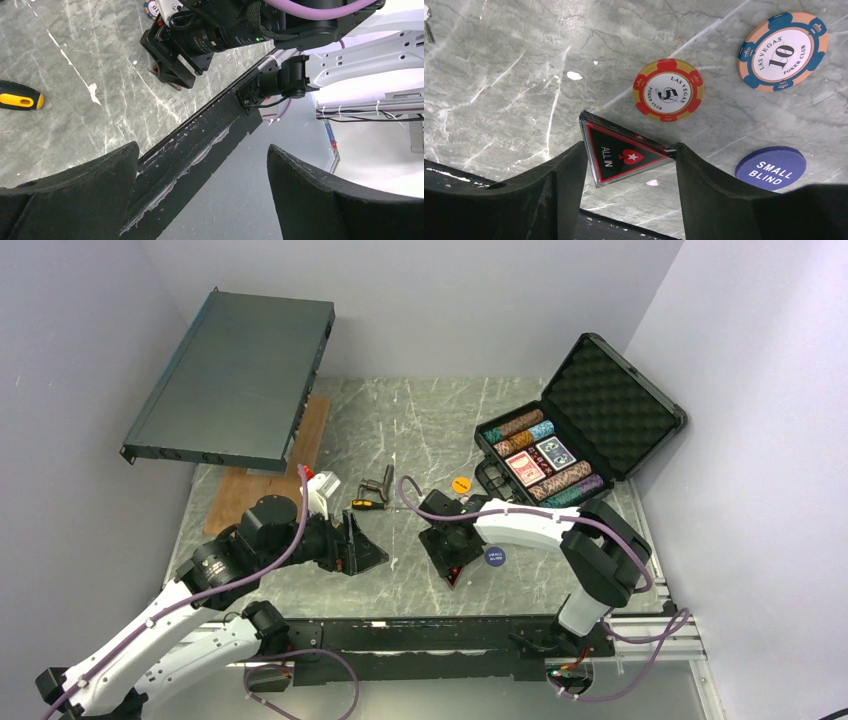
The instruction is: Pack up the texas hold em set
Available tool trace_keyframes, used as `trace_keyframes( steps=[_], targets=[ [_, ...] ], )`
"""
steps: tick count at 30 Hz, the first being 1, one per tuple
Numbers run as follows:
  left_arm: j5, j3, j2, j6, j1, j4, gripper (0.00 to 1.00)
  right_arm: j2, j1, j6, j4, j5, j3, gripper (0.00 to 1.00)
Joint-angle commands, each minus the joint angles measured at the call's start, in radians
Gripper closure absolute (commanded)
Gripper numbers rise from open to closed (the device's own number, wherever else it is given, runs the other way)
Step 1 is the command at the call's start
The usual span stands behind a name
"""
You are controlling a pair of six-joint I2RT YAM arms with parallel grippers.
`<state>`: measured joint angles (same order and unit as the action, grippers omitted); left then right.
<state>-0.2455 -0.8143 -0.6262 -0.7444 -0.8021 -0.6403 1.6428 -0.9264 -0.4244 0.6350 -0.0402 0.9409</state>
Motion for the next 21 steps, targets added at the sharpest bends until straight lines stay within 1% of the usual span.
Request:
trace_keyframes(
  steps=[1,4,6,10,16,18,19,21],
  targets=[
    [0.009,-0.037,0.006,0.004,-0.002,0.022,0.01,-0.012,-0.008,-0.042,-0.021,-0.058,-0.008,0.58],
    [0.008,-0.034,0.009,0.004,-0.002,0.024,0.01,-0.041,-0.008,-0.064,-0.014,-0.090,-0.008,0.74],
    [0.008,-0.035,0.009,0.005,-0.001,0.023,0.01,-0.062,-0.009,-0.080,-0.009,-0.114,-0.008,0.79],
    [0.006,-0.038,0.010,0.008,-0.001,0.020,0.01,-0.119,-0.007,-0.102,-0.002,-0.143,-0.011,0.84],
    [0.006,-0.040,0.014,0.011,-0.002,0.016,0.00,-0.207,-0.002,-0.122,0.023,-0.201,-0.004,0.95],
    [0.006,-0.039,0.016,0.011,-0.001,0.016,0.01,-0.237,0.019,-0.122,0.040,-0.229,0.007,0.97],
    [0.006,-0.038,0.017,0.011,-0.002,0.016,0.01,-0.262,0.049,-0.119,0.043,-0.236,0.011,1.00],
    [0.006,-0.039,0.019,0.011,-0.002,0.015,0.01,-0.309,0.117,-0.114,0.041,-0.248,0.016,1.00]
  ],
)
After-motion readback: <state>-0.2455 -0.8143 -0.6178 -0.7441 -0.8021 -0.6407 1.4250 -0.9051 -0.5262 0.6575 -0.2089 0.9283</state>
